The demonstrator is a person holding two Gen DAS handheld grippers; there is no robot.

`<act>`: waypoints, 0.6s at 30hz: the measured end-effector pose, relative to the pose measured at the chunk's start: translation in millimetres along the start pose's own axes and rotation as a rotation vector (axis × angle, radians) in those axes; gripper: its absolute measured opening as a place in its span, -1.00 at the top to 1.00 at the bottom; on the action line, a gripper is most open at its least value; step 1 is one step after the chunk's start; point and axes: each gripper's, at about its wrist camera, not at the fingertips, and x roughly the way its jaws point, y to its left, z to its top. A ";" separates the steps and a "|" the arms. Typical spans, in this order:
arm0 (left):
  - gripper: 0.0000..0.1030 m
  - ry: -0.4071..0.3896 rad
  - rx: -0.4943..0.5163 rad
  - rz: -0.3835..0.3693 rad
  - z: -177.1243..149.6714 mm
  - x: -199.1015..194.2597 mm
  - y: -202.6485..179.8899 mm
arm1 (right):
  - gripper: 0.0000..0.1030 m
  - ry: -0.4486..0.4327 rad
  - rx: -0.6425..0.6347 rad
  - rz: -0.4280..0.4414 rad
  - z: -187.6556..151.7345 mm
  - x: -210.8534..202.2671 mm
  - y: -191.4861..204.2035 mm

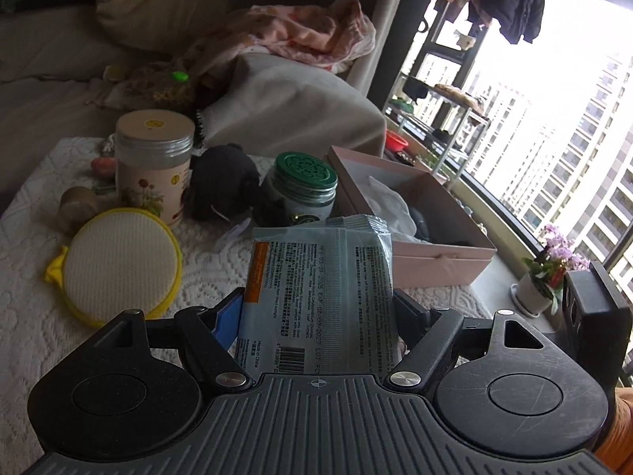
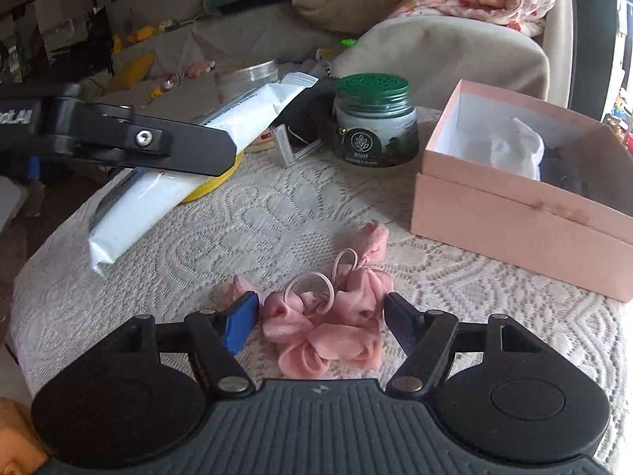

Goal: Organize soft objects

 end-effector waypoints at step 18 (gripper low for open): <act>-0.58 0.068 0.122 -0.095 -21.2 -16.0 -47.4 | 0.80 -0.217 0.046 -0.070 7.7 -170.0 -46.1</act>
